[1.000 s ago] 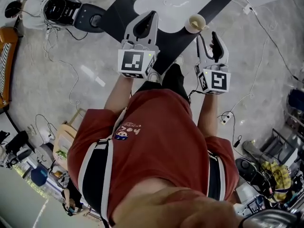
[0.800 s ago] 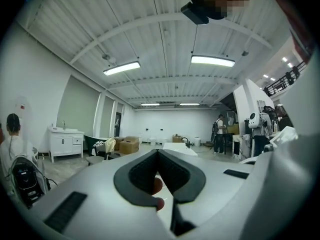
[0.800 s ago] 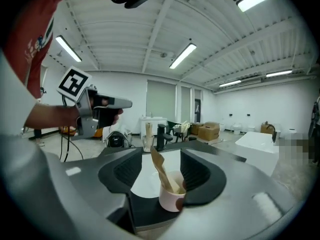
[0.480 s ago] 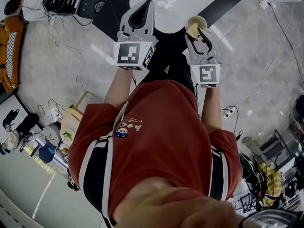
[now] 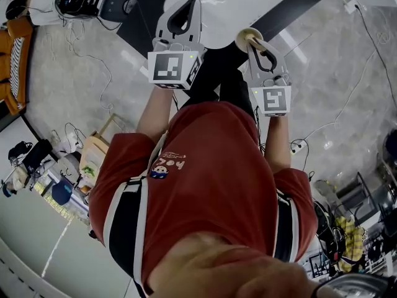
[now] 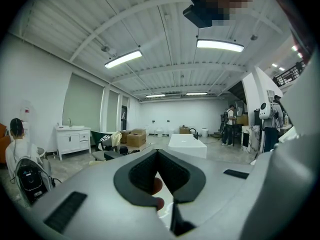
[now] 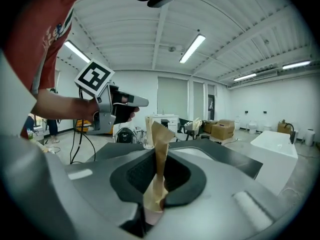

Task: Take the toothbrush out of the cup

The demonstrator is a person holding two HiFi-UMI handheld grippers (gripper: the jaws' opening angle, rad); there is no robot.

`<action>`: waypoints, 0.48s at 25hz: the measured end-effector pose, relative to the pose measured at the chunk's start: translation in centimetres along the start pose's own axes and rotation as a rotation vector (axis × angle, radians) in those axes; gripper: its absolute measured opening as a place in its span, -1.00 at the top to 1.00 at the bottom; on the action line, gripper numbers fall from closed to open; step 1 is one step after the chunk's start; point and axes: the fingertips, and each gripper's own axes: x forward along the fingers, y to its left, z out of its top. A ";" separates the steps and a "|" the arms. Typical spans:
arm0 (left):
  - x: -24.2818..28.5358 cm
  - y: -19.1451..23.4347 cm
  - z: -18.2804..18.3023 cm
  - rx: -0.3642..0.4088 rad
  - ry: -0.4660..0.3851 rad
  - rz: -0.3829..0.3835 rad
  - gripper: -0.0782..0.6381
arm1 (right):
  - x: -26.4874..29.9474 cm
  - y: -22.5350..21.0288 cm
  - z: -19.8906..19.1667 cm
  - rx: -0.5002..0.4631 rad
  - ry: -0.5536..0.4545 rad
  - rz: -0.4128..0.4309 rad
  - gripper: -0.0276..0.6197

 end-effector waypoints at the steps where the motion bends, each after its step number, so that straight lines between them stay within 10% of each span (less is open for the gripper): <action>1: 0.3 -0.2 0.2 0.002 -0.001 0.002 0.77 | -0.1 -0.3 0.5 0.009 -0.016 0.011 0.81; 12: 1.3 -1.6 2.5 0.031 -0.032 0.055 0.77 | -2.1 -1.9 7.0 0.022 -0.126 0.164 0.81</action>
